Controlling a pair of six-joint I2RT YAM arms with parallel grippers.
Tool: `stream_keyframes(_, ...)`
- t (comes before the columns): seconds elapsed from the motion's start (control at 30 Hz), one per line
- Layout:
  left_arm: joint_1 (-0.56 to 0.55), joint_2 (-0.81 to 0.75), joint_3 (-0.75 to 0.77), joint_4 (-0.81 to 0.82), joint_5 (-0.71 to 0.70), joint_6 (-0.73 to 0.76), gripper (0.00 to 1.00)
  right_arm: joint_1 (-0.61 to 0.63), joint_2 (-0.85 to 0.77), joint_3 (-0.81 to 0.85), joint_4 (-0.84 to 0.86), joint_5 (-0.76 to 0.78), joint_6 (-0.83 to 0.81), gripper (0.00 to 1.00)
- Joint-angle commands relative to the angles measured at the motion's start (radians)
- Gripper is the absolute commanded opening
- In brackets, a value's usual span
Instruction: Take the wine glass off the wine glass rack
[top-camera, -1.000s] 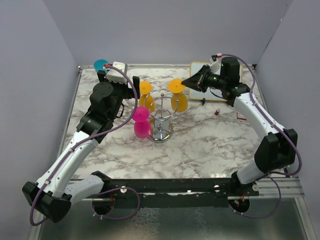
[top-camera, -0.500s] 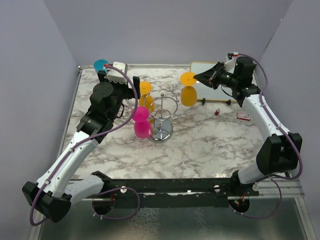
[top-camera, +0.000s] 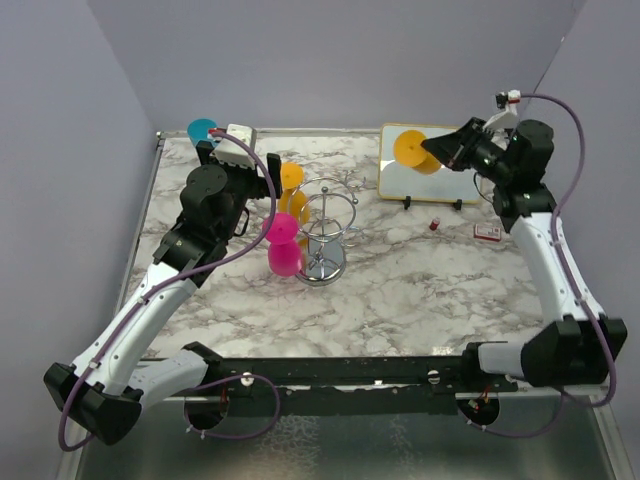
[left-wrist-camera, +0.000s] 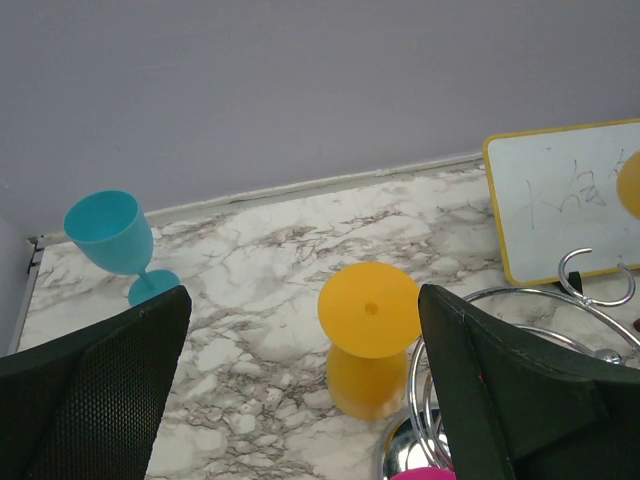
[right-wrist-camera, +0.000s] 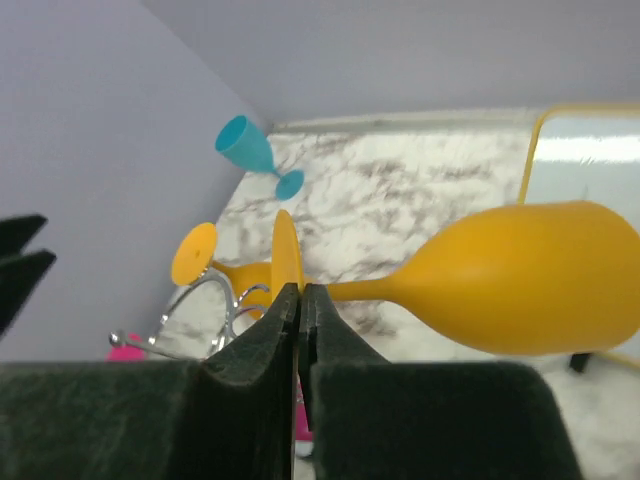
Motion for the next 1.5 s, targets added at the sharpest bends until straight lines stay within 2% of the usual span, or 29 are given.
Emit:
stream_keyframes(0.0, -0.009, -0.016, -0.003, 0.017, 0.013, -0.012, 1.00, 0.003, -0.268, -0.175, 0.213, 0.067, -0.474, 0.02)
stream_keyframes(0.1, -0.009, -0.009, -0.003, 0.017, 0.013, -0.015, 1.00, 0.003, -0.431, -0.333, 0.364, -0.055, -0.718, 0.02)
stream_keyframes(0.17, -0.009, -0.008, -0.004, 0.017, 0.009, -0.015, 1.00, 0.014, -0.525, -0.439, 0.435, -0.263, -0.941, 0.02)
stream_keyframes(0.23, -0.009, -0.008, -0.006, 0.020, 0.006, -0.014, 1.00, 0.051, -0.611, -0.525, 0.461, -0.379, -1.156, 0.02)
stream_keyframes(0.37, -0.009, -0.013, -0.014, 0.028, -0.009, -0.009, 0.99, 0.184, -0.739, -0.607, 0.331, -0.453, -1.443, 0.02)
stream_keyframes(0.5, -0.009, -0.024, 0.011, -0.005, -0.020, -0.046, 1.00, 0.263, -0.853, -0.684, 0.222, -0.502, -1.652, 0.02)
stream_keyframes(0.6, -0.008, -0.051, 0.062, -0.064, 0.047, -0.124, 1.00, 0.326, -0.928, -0.696, 0.084, -0.419, -1.772, 0.02)
stream_keyframes(0.77, -0.008, -0.062, 0.171, -0.104, 0.321, -0.278, 0.99, 0.442, -1.030, -0.762, -0.005, -0.222, -1.895, 0.02)
stream_keyframes(0.93, -0.008, 0.063, 0.332, -0.140, 0.678, -0.438, 1.00, 0.521, -1.099, -0.797, -0.045, -0.096, -1.993, 0.02)
stream_keyframes(1.07, -0.008, 0.165, 0.421, -0.165, 0.866, -0.570, 0.99, 0.585, -1.132, -0.814, -0.091, 0.000, -2.088, 0.02)
stream_keyframes(1.13, -0.009, 0.199, 0.440, -0.166, 0.938, -0.623, 0.98, 0.607, -1.143, -0.812, -0.138, 0.032, -2.138, 0.02)
stream_keyframes(1.2, -0.009, 0.224, 0.449, -0.169, 0.994, -0.659, 0.93, 0.618, -1.155, -0.809, -0.182, 0.058, -2.179, 0.02)
stream_keyframes(1.47, -0.034, 0.249, 0.460, -0.202, 1.026, -0.694, 0.86, 0.686, -1.176, -0.790, -0.326, 0.164, -2.293, 0.02)
